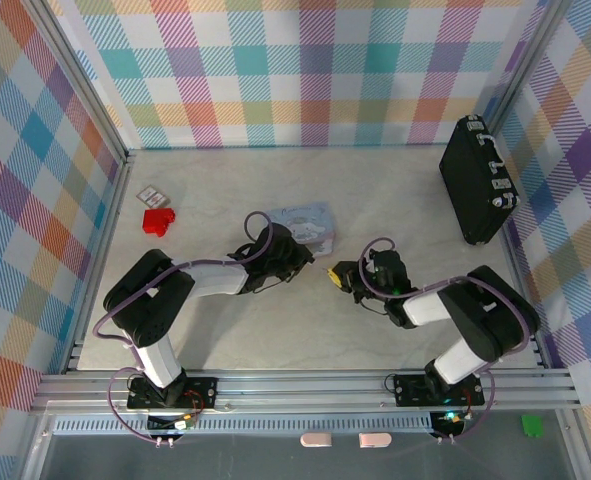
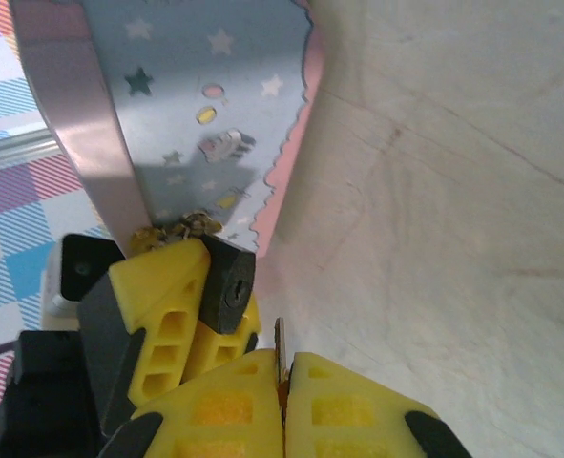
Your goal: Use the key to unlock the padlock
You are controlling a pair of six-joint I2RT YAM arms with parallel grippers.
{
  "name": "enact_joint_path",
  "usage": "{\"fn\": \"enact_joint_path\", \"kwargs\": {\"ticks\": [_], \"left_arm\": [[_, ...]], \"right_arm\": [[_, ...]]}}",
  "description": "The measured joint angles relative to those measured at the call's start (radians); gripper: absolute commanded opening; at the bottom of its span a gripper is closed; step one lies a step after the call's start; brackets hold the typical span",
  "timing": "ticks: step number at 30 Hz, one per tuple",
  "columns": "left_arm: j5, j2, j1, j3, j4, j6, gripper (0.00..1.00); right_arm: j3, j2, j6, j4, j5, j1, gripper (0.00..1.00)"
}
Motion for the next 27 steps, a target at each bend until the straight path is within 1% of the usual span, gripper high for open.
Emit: {"fn": "enact_joint_path", "kwargs": {"ticks": [6, 12, 21, 27], "left_arm": [[0.0, 0.003, 0.021, 0.0, 0.04, -0.03, 0.05], [0.0, 0.023, 0.029, 0.0, 0.08, -0.043, 0.05], [0.002, 0.03, 0.038, 0.0, 0.084, -0.056, 0.05], [0.004, 0.03, 0.057, 0.0, 0.084, -0.06, 0.05]], "right_arm": [[0.019, 0.118, 0.037, 0.124, -0.012, -0.003, 0.0], [0.039, 0.179, 0.056, 0.205, -0.027, -0.007, 0.0], [0.063, 0.305, 0.084, 0.361, -0.06, -0.038, 0.0], [0.108, 0.353, 0.082, 0.403, -0.104, -0.043, 0.0]]}}
